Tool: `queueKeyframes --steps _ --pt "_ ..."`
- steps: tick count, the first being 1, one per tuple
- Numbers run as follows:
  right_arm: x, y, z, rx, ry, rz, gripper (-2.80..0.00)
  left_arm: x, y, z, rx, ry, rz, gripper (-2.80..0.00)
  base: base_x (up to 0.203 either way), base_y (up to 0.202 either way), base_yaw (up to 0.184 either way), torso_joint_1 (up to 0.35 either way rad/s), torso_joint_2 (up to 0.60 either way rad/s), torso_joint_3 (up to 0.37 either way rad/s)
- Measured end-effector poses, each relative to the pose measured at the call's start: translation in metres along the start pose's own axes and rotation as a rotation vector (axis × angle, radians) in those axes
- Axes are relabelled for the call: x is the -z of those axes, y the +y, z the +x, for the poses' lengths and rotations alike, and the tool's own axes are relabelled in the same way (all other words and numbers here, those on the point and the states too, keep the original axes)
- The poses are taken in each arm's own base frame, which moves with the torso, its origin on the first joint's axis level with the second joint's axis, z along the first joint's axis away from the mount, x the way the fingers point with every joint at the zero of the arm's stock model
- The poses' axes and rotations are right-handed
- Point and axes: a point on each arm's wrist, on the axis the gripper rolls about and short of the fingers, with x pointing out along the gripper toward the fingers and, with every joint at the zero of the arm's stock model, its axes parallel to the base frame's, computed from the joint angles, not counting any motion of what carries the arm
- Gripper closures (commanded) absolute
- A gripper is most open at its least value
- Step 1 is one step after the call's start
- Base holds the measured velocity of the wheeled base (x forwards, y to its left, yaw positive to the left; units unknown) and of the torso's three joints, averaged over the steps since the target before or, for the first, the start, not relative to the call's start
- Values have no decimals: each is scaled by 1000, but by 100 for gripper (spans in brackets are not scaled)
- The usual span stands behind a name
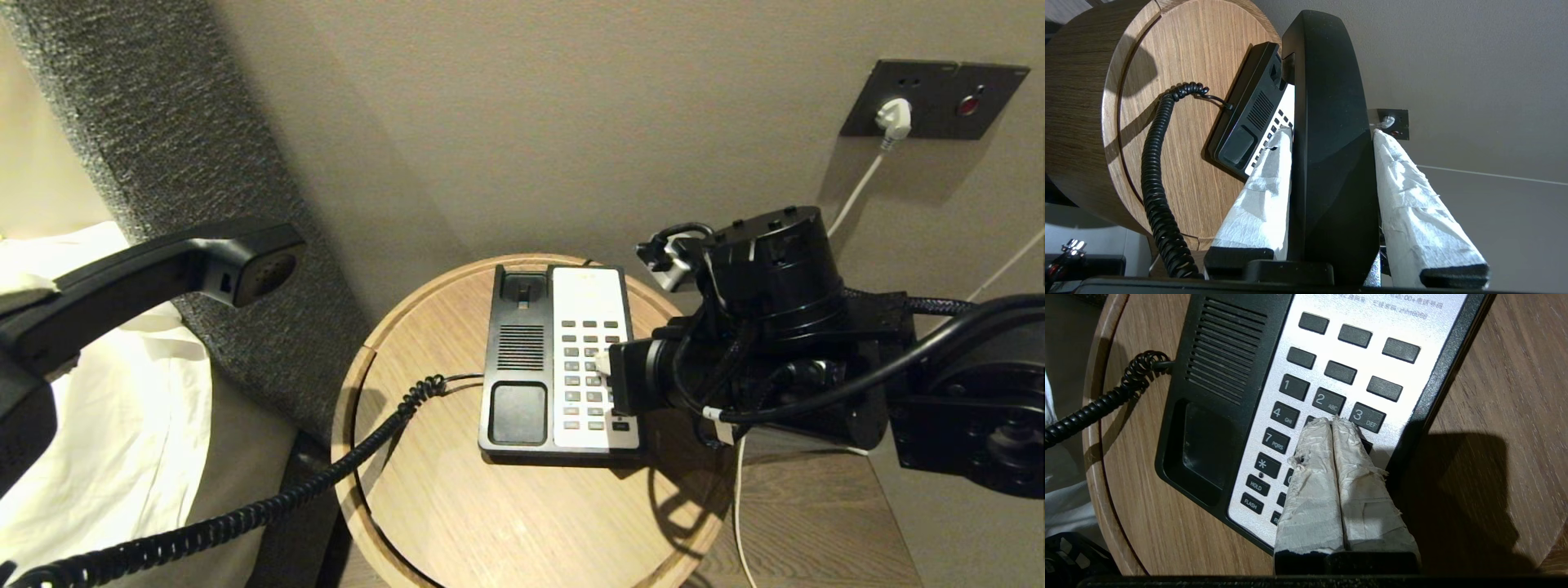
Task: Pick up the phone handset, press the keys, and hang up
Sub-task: Dial the number
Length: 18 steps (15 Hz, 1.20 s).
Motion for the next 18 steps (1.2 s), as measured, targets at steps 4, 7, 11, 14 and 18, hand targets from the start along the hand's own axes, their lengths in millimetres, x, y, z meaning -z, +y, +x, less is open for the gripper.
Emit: queueKeyframes --steps 4,7,11,14,18 --pt "0 0 0 -4 0 3 0 0 0 0 1 1 0 0 0 0 0 0 0 0" --pt "1 1 1 -8 4 1 0 0 0 0 0 0 0 0 0 0 0 0 0 0" --pt "4 2 4 -5 14 -4 0 0 0 0 0 1 0 0 0 0 0 0 0 0" --pt "6 1 6 1 23 -12 0 0 0 0 0 1 0 0 0 0 0 0 0 0" --pt "6 0 5 3 24 -13 0 1 1 0 -3 3 -1 0 0 0 0 0 0 0"
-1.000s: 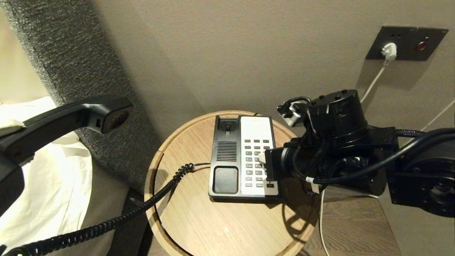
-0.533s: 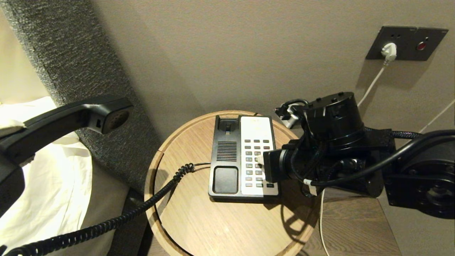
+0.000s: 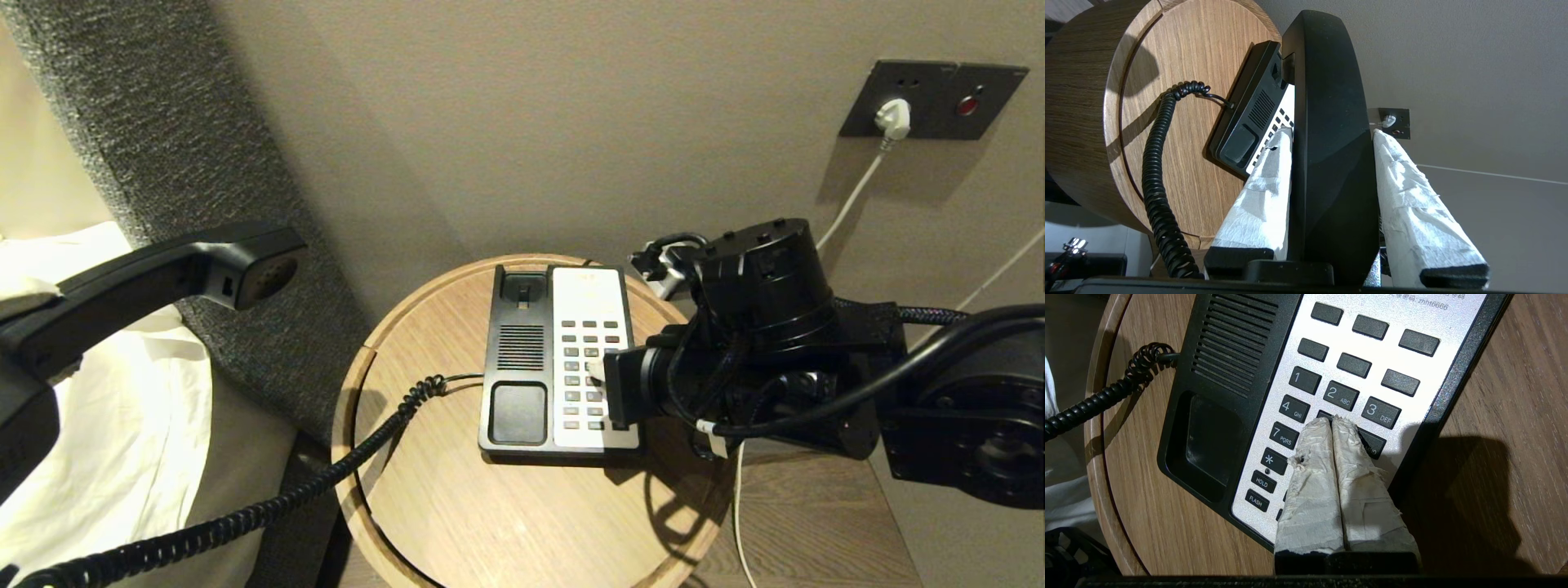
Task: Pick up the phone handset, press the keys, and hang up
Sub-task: Dial the number
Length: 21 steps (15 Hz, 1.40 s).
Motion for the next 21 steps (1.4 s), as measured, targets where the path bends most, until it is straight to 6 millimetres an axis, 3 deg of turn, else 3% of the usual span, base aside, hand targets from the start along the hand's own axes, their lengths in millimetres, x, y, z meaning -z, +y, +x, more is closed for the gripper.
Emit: queueKeyframes --steps 9,21 --pt "0 5 -21 -33 -25 -2 0 1 2 -1 18 16 -2 0 0 0 0 0 0 0" --pt "13 -1 -28 -7 8 -13 0 2 5 -2 13 19 -1 0 0 0 0 0 0 0"
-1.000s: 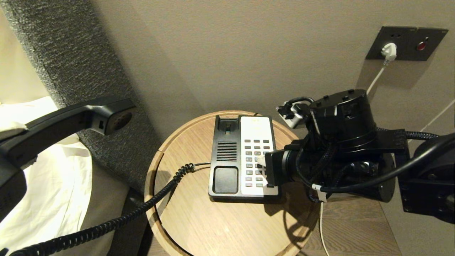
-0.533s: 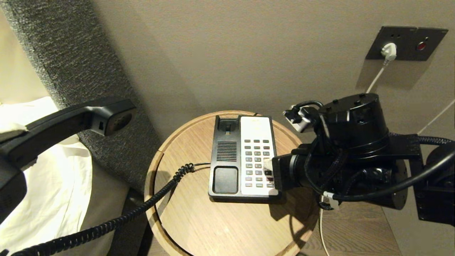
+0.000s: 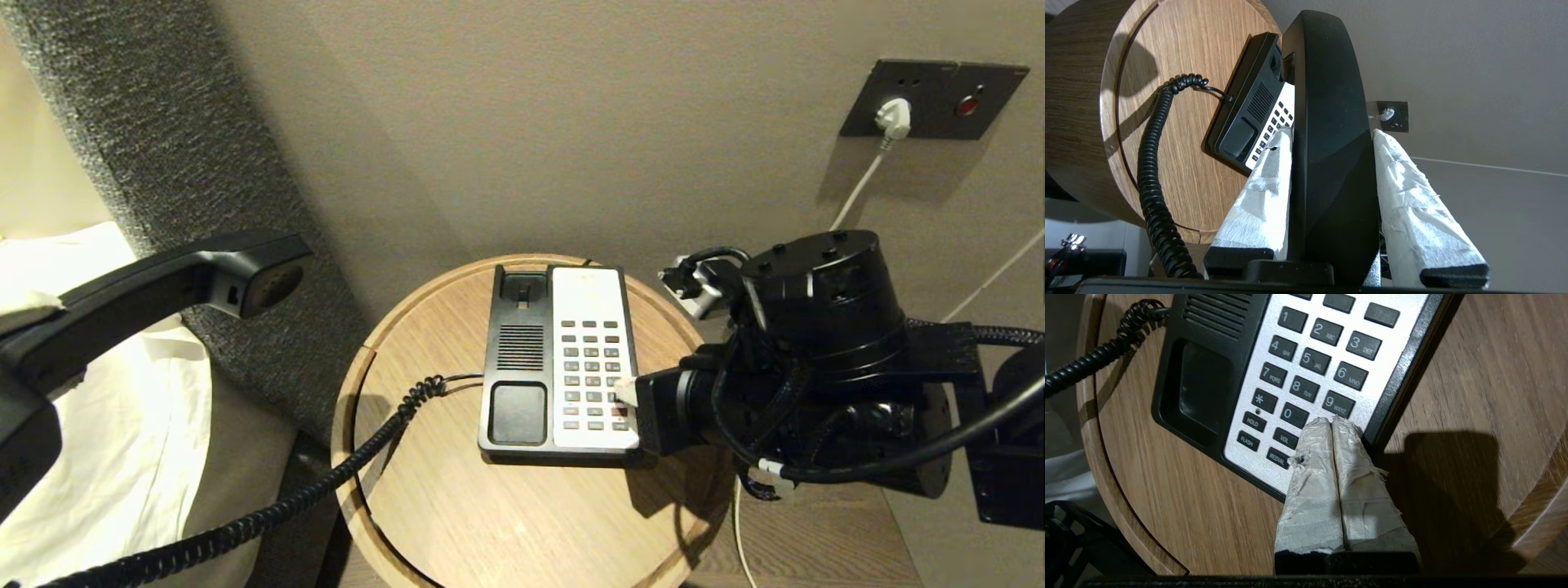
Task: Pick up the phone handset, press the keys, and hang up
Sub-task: Dial the number
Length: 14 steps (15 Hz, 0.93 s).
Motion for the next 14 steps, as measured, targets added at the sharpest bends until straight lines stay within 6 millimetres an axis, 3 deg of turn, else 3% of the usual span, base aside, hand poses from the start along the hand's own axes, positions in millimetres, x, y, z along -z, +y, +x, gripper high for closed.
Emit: queueKeyframes --steps 14 --pt "15 0 -8 -21 41 -13 0 2 5 0 -14 4 0 0 0 0 0 0 0 0"
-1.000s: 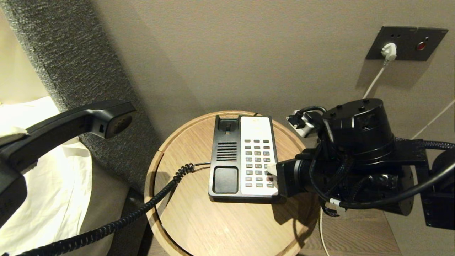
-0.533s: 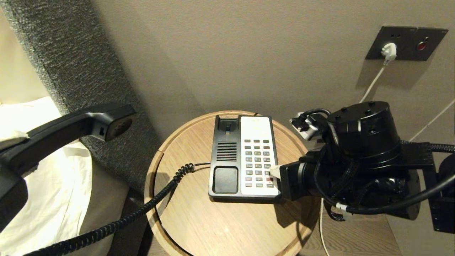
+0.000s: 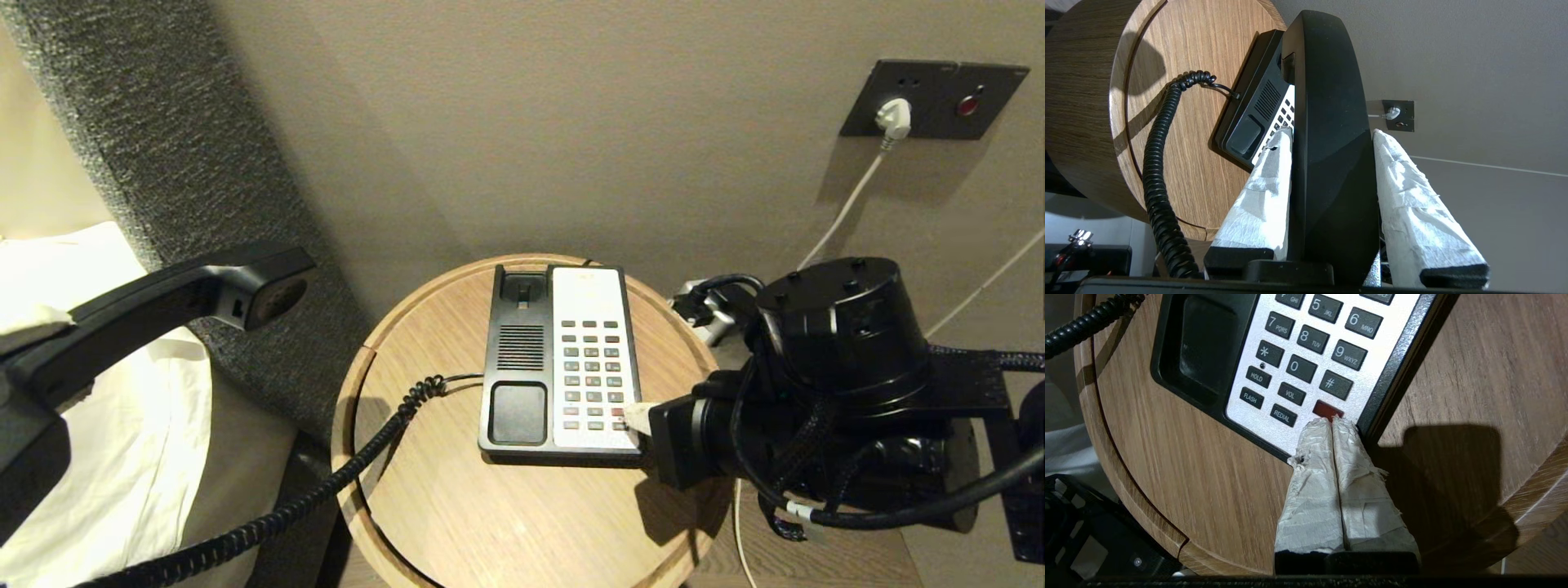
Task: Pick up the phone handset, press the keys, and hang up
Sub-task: Dial the number
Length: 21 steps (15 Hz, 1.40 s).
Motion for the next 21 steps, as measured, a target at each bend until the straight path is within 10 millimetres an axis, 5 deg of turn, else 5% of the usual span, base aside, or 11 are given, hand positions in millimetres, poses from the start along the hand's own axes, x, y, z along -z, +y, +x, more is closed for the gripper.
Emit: queueKeyframes --steps 21 --pt "4 3 5 -2 16 -12 0 1 2 -3 3 3 0 0 0 0 0 0 0 0"
